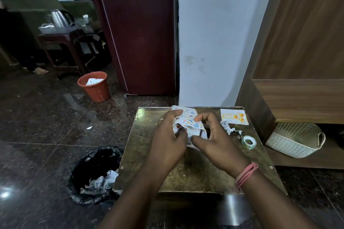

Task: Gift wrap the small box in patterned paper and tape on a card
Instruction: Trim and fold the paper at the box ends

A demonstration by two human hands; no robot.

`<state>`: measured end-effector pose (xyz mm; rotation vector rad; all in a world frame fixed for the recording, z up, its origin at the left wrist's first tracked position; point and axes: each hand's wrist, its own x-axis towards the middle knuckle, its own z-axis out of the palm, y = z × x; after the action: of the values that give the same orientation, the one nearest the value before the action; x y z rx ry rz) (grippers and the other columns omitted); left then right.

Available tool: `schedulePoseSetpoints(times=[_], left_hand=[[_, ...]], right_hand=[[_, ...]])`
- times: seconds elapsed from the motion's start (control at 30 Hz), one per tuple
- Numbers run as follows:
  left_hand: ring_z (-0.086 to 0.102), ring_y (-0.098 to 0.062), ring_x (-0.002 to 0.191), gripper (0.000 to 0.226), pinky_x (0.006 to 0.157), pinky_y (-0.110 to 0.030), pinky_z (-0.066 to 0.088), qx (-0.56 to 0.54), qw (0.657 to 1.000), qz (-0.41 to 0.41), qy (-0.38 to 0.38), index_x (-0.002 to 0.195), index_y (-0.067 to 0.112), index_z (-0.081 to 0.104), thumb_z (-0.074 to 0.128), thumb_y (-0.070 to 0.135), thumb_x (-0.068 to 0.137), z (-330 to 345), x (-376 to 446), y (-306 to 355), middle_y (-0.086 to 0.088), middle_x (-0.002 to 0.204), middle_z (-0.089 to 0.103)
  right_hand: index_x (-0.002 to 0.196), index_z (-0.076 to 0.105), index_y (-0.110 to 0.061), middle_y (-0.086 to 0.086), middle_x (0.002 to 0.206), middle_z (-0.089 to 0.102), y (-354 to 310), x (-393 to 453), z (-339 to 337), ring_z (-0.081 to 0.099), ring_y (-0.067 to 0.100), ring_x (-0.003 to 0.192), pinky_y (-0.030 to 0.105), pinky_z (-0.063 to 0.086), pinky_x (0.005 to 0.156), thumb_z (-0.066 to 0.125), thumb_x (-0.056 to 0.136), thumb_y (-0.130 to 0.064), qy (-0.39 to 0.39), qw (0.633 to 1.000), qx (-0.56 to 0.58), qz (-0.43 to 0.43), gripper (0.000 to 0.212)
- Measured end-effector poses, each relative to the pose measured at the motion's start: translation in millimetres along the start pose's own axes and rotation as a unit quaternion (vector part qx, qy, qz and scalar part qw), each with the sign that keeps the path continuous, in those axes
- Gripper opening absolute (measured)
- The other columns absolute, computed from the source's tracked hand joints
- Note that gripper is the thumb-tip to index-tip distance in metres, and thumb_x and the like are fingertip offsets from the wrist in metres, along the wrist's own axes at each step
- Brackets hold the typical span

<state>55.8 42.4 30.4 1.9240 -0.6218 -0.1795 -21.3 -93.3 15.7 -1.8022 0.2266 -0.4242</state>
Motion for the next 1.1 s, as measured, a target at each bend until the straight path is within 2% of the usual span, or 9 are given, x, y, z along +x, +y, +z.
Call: schedulePoseSetpoints(times=[0.13,0.23,0.43,0.47,0.5,0.6,0.73,0.9,1.1], left_hand=[[0.064,-0.001,0.104,0.057,0.083,-0.017,0.052,-0.042,0.999,0.000,-0.002,0.122,0.039,0.050,0.084,0.028,0.077,5,-1,-3,0.007,0.123,0.064],[0.067,0.002,0.104,0.083,0.079,-0.017,0.054,-0.146,0.989,-0.018,-0.027,0.133,0.038,0.044,0.085,-0.001,0.073,5,1,-5,0.003,0.131,0.064],[0.072,-0.019,0.105,0.098,0.079,-0.035,0.060,-0.481,0.864,-0.100,-0.113,0.156,0.036,0.028,0.068,0.004,0.072,-21,10,-1,-0.004,0.132,0.067],[0.073,-0.018,0.099,0.104,0.079,-0.035,0.060,-0.457,0.876,-0.116,-0.104,0.154,0.021,0.005,0.075,0.015,0.077,-25,16,-3,-0.004,0.121,0.073],[0.073,-0.019,0.101,0.049,0.087,-0.038,0.059,-0.465,0.872,-0.129,-0.086,0.119,0.012,0.045,0.079,0.025,0.085,-27,19,-1,-0.006,0.117,0.075],[0.067,-0.030,0.121,0.051,0.107,-0.049,0.050,-0.434,0.883,-0.164,-0.065,0.137,-0.001,0.056,0.068,0.020,0.092,-24,22,-9,-0.018,0.129,0.070],[0.072,-0.026,0.101,0.041,0.082,-0.039,0.058,-0.385,0.911,-0.146,-0.032,0.131,0.013,0.057,0.067,0.004,0.092,-25,24,-16,-0.010,0.118,0.075],[0.068,-0.018,0.119,0.081,0.096,-0.040,0.056,-0.274,0.961,-0.036,-0.032,0.143,0.026,0.050,0.079,-0.012,0.077,-33,23,-12,0.003,0.129,0.071],[0.065,0.002,0.117,0.096,0.091,-0.018,0.053,-0.171,0.980,0.034,-0.096,0.154,0.025,0.036,0.072,-0.022,0.079,-17,12,-2,0.029,0.126,0.065]], right_hand=[[0.109,0.053,-0.022,-0.001,0.114,0.068,3,-1,-1,0.066,0.018,0.109,0.026,0.058,0.076,0.061,0.088,0.010,0.025,0.999,0.032,-0.015,0.040],[0.109,0.055,-0.022,-0.005,0.129,0.066,4,-4,1,0.062,0.014,0.122,0.034,0.060,0.084,0.058,0.085,0.016,0.013,0.999,0.036,-0.027,0.045],[0.095,0.053,-0.011,-0.011,0.158,0.038,-1,-5,-19,0.042,0.008,0.143,0.029,0.049,0.105,0.065,0.083,0.019,-0.028,0.992,-0.015,-0.121,0.034],[0.091,0.055,-0.012,-0.010,0.157,0.039,-2,-5,-24,0.039,0.007,0.145,0.029,0.046,0.108,0.069,0.082,0.018,-0.042,0.989,-0.038,-0.136,0.034],[0.088,0.057,-0.013,-0.009,0.155,0.040,-3,-5,-28,0.037,0.007,0.146,0.030,0.043,0.111,0.073,0.080,0.015,-0.059,0.986,-0.066,-0.142,0.034],[0.087,0.061,-0.017,-0.012,0.153,0.040,-2,-8,-24,0.031,0.005,0.148,0.033,0.038,0.117,0.080,0.078,0.004,-0.122,0.979,-0.106,-0.124,0.030],[0.097,0.063,-0.018,-0.021,0.155,0.036,-4,-10,-24,0.032,0.000,0.147,0.026,0.035,0.116,0.085,0.074,-0.009,-0.164,0.977,-0.102,-0.087,0.033],[0.119,0.056,-0.015,0.005,0.130,0.063,-8,-4,-36,0.058,0.021,0.127,0.035,0.048,0.102,0.074,0.085,-0.019,-0.117,0.987,0.106,-0.006,0.039],[0.126,0.061,-0.034,-0.006,0.126,0.063,-11,5,-28,0.061,0.015,0.119,0.039,0.052,0.100,0.078,0.088,-0.021,0.003,0.997,0.010,-0.073,0.044]])
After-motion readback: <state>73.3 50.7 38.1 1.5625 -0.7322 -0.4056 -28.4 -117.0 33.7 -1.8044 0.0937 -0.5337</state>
